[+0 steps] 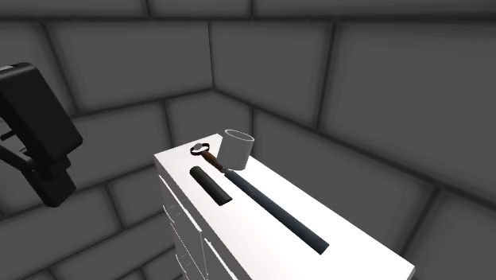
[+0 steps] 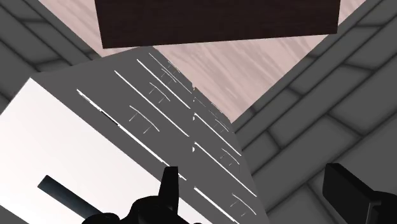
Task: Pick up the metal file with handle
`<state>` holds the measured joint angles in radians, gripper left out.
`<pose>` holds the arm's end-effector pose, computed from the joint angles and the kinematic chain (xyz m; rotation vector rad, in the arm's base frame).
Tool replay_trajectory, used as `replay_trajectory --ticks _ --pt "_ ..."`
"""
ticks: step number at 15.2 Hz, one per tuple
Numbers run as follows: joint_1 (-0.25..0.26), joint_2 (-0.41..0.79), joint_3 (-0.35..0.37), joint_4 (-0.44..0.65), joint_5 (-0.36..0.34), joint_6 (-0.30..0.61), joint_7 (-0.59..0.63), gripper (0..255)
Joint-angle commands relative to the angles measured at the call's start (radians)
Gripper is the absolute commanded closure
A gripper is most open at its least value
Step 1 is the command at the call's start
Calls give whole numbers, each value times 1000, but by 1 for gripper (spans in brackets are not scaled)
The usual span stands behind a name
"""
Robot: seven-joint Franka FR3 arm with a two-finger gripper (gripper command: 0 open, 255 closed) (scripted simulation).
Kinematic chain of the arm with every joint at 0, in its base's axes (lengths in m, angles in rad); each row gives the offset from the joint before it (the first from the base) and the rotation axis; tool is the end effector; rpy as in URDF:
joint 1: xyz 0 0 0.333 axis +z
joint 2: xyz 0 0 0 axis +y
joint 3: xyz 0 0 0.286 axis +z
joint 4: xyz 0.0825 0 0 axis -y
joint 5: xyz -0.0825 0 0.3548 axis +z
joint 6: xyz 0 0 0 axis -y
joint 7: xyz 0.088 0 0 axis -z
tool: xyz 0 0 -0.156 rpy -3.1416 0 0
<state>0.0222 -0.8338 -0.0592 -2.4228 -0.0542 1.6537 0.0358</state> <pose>0.2976 -0.0211 0.5118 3.1292 -0.0815 0.1001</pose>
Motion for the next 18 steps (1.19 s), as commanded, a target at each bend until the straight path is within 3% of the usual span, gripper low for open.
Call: replay_trajectory --ticks 1,10,18 --pt "0 0 0 0 0 0 0 0" --pt "32 260 -198 36 -68 217 -321 0" --pt "88 576 -349 179 -14 368 -627 0"
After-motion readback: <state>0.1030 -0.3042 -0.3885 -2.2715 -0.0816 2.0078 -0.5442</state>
